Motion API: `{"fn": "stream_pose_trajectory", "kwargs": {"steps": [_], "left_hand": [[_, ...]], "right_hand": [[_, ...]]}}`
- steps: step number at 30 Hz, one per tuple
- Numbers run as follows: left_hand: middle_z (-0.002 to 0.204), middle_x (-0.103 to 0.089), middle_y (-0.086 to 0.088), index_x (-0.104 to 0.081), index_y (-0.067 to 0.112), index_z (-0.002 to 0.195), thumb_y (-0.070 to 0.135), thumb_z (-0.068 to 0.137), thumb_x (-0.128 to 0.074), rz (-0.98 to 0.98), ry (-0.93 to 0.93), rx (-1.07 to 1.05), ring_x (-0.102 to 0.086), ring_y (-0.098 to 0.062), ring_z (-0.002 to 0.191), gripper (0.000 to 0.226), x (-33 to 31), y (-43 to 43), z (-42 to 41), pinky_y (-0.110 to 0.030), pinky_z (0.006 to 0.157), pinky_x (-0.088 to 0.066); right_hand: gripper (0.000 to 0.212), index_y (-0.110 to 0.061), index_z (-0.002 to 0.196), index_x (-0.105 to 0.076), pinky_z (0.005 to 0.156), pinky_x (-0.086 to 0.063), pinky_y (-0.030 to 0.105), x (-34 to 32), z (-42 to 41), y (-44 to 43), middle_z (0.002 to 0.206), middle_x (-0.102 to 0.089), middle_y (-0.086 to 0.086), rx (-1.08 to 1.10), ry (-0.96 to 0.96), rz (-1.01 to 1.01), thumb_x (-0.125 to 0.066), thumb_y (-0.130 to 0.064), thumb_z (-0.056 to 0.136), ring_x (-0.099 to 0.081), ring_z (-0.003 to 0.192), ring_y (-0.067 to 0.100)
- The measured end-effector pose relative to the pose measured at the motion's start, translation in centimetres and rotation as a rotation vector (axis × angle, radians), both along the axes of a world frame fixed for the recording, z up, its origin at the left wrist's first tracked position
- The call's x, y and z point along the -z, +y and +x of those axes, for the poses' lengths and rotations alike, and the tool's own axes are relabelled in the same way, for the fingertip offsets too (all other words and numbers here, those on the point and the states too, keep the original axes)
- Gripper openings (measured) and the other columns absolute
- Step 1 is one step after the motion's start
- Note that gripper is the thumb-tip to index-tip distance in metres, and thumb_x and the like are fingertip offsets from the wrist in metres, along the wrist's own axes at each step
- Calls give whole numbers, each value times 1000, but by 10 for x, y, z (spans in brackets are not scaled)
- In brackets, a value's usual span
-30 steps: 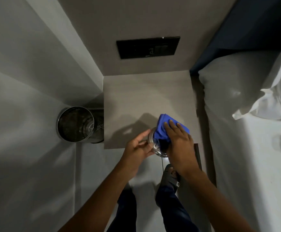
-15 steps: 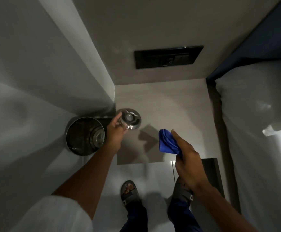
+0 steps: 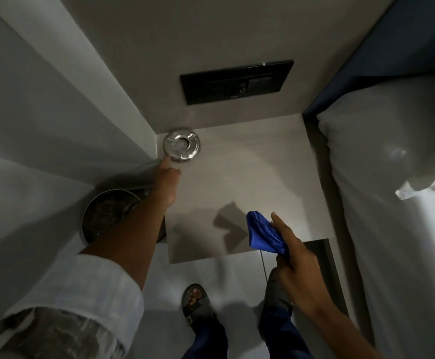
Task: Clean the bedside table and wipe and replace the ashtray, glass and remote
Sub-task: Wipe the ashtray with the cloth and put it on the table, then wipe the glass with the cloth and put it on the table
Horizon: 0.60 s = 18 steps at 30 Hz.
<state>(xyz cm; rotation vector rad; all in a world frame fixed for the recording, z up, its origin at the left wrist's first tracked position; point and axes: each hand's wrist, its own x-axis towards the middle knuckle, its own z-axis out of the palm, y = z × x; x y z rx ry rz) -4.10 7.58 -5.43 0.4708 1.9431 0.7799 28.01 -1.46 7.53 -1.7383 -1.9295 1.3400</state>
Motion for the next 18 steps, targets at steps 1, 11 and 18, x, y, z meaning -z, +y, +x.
{"fn": "stream_pose_trajectory", "kwargs": {"steps": [1, 11, 18], "left_hand": [[101, -49, -17, -33, 8, 145, 11, 88, -50, -15, -59, -15, -50, -24, 82, 60, -2, -4, 3, -13, 62, -46], [113, -64, 4, -61, 36, 119, 32, 89, -65, 97, -368, 360, -63, -10, 103, 30, -126, -71, 203, -28, 83, -55], [122, -67, -1, -59, 50, 113, 28, 82, -71, 226, -371, 533, -63, -14, 113, 40, -151, -53, 327, -36, 99, -51]], "right_hand": [[79, -26, 146, -35, 76, -42, 6, 0, 3, 0, 130, -54, -6, 11, 7, -9, -47, 18, 81, -59, 94, 9], [25, -31, 89, -61, 62, -50, 54, -30, 49, 17, 88, -62, 22, 593, 352, -204, -52, -9, 80, -56, 71, 36], [12, -21, 88, -65, 76, -56, 47, -69, 140, 24, 88, -71, 13, 828, 394, -75, -66, -10, 83, -67, 84, 35]]}}
